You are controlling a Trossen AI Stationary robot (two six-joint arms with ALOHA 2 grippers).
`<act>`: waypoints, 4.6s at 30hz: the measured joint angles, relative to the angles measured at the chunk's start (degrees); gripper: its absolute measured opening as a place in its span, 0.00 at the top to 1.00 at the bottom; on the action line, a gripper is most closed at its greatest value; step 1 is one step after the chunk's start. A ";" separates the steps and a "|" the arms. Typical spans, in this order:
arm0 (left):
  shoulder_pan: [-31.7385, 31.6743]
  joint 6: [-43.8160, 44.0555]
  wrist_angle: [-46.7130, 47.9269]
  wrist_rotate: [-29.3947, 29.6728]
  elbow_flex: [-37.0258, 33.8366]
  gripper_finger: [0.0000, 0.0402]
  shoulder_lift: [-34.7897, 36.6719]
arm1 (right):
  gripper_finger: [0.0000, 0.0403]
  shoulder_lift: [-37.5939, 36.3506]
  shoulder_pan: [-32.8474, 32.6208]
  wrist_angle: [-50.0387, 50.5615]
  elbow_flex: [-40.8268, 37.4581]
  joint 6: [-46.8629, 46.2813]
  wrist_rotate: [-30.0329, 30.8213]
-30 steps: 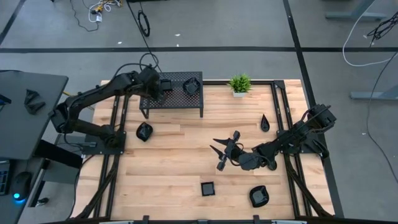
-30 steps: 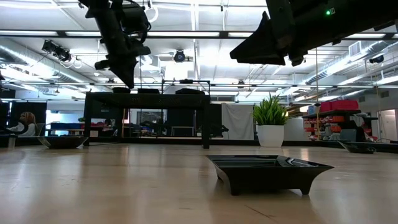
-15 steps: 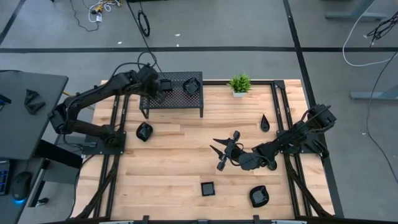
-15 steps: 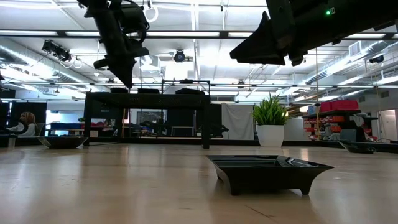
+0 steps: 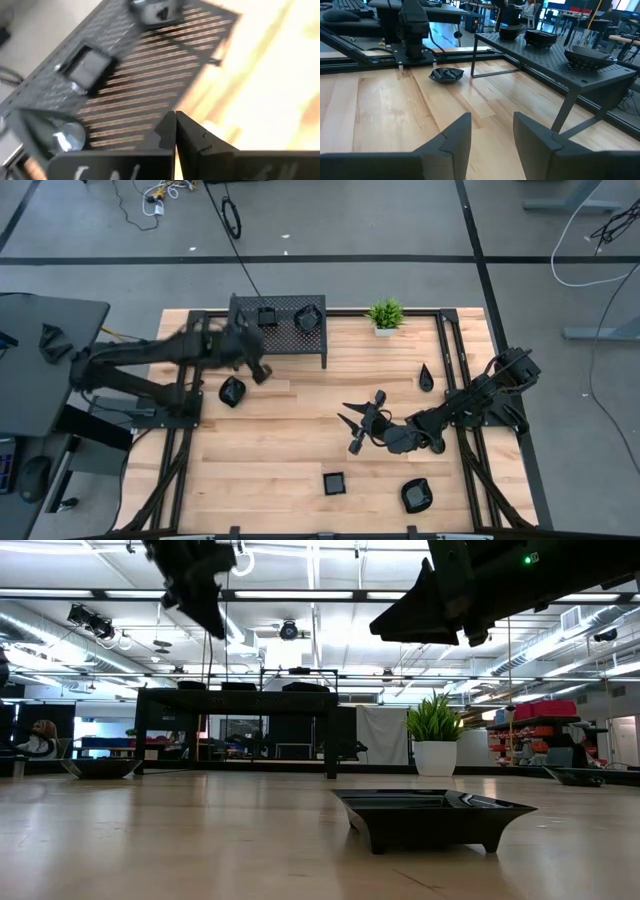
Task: Pick & Place Mini shaped plates
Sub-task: Stack the black square plate on top of the black square plates on the shelf
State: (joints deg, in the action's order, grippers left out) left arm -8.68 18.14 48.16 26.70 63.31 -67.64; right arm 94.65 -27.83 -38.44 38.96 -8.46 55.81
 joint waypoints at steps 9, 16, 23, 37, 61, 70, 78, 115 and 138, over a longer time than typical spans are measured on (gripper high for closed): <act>28.98 14.31 -2.68 15.03 0.02 0.97 -7.58 | 0.63 0.00 -0.93 2.04 0.00 1.47 -4.40; 39.87 15.99 -13.91 16.92 0.02 0.97 -20.20 | 0.63 0.00 -2.98 3.65 -0.02 1.79 -4.35; 39.80 6.21 -33.18 9.62 0.02 0.97 -33.63 | 0.63 -0.09 -7.14 3.89 -0.02 -2.34 -4.35; 41.59 -5.71 -67.47 -11.79 0.11 0.96 -45.29 | 0.63 -5.20 -19.09 3.78 0.00 -8.56 -4.26; 47.52 -2.82 -45.20 9.29 20.76 0.67 -60.84 | 0.63 -7.34 -26.32 3.93 0.01 -10.59 -4.28; 47.36 -0.36 -43.22 8.13 20.69 0.75 -60.72 | 0.63 -7.34 -26.77 4.88 0.02 -11.00 -4.32; 47.36 -0.71 -43.13 8.03 20.65 0.84 -60.71 | 0.63 -7.34 -26.77 5.13 0.02 -11.06 -4.30; 41.12 7.98 27.92 34.96 29.35 1.00 -37.80 | 0.63 -7.32 -25.57 11.25 0.04 -10.49 -3.10; -10.16 -64.46 -26.61 2.71 -10.49 1.00 1.02 | 0.63 -7.30 2.30 18.51 0.02 6.13 -13.44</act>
State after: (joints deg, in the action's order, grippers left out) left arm -18.84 -46.33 21.55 29.40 52.82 -66.62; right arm 87.35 -25.54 -19.92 38.98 -2.33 42.38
